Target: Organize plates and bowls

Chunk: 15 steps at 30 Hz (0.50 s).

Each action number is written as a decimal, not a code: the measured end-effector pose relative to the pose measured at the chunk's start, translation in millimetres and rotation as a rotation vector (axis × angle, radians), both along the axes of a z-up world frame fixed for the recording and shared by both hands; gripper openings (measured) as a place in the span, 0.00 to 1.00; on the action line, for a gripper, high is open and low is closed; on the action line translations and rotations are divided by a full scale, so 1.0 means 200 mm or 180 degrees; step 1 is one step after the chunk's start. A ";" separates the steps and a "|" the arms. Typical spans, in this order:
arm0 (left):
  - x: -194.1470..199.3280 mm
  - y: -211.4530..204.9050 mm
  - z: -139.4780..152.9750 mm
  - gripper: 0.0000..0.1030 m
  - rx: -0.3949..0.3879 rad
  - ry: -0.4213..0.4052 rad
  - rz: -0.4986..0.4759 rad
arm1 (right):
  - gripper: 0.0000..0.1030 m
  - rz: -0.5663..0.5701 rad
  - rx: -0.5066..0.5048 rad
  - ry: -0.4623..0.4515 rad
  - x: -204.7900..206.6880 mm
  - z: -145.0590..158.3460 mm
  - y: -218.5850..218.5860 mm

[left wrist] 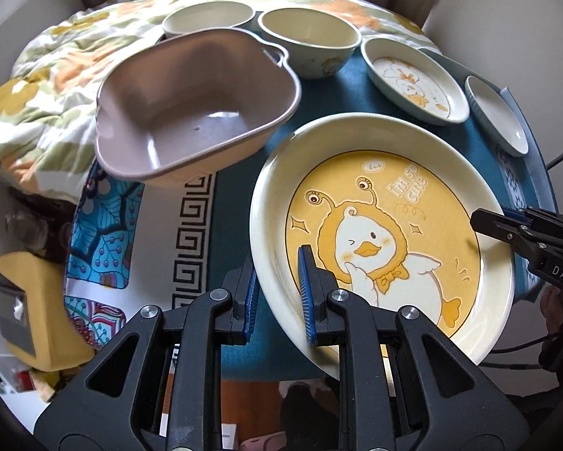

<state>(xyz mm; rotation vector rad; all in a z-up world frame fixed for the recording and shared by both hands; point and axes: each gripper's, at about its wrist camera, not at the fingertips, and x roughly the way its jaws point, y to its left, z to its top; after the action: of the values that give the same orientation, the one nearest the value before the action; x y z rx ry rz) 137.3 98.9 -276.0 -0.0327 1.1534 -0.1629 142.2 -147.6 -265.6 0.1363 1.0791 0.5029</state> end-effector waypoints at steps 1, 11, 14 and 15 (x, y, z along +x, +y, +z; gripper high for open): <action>0.01 0.02 -0.03 0.15 -0.0008 0.0005 0.0013 | 0.20 0.0009 -0.0015 -0.0011 0.00 -0.02 0.02; 0.00 0.05 -0.13 0.16 -0.0003 -0.0023 0.0010 | 0.20 -0.0145 0.0076 0.0028 -0.01 -0.10 0.03; 0.01 0.05 -0.13 0.16 -0.0014 -0.0010 0.0005 | 0.20 -0.0150 0.0029 0.0051 -0.01 -0.09 0.03; 0.01 0.05 -0.12 0.16 -0.0005 -0.0014 0.0001 | 0.20 -0.0152 0.0017 0.0054 -0.01 -0.09 0.03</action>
<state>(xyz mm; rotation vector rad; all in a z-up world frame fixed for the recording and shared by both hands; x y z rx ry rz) 139.8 108.7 -300.2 -0.0339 1.1490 -0.1637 139.4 -140.7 -282.8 0.1709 1.0887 0.4624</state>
